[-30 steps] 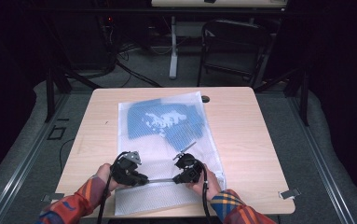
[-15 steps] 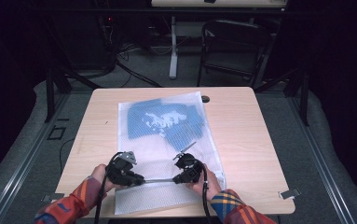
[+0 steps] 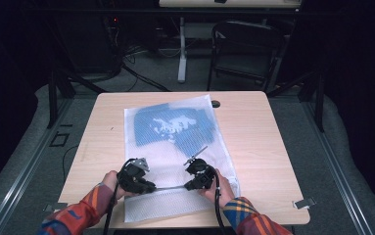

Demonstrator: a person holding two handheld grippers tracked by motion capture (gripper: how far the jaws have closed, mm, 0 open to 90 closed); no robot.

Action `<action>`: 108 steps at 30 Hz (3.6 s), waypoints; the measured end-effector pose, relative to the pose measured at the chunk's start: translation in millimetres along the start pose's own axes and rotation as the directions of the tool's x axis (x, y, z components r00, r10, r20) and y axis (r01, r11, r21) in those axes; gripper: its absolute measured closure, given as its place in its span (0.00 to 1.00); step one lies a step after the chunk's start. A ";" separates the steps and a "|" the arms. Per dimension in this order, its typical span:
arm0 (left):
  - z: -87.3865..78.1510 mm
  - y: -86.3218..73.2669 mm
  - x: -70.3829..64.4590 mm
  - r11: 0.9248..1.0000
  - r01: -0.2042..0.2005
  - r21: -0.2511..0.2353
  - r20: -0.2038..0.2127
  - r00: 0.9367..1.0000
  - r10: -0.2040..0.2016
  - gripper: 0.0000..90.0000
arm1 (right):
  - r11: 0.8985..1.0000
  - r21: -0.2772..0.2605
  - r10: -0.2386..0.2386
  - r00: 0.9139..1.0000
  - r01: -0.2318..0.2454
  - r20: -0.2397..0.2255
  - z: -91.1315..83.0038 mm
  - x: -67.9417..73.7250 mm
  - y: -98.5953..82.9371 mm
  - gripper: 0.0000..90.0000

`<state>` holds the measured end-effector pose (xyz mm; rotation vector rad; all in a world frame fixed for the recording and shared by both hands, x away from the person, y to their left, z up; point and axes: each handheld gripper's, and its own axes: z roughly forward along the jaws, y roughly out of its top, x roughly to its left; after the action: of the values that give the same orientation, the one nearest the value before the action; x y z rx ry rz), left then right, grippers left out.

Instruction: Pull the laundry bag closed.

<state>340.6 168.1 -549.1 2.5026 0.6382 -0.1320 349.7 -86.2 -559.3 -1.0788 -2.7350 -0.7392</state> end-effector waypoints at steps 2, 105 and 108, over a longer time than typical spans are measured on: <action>0.0 0.2 0.2 1.000 0.001 -0.001 0.000 1.000 -0.001 0.92 | 1.000 -0.011 0.003 1.000 -0.003 0.002 -0.7 1.4 1.5 1.00; -19.1 -20.7 -0.1 0.999 0.038 0.014 -0.007 0.999 -0.038 0.92 | 0.999 -0.037 -0.039 0.997 0.037 -0.070 20.7 21.7 15.8 1.00; -19.7 -22.0 0.1 0.999 0.039 0.011 -0.007 0.999 -0.039 0.92 | 0.999 -0.036 -0.039 0.997 0.037 -0.071 20.7 21.4 15.8 1.00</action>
<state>329.6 194.8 -543.2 2.5035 0.6909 -0.1421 345.9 -53.3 -565.2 -0.9890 -2.6988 -0.8173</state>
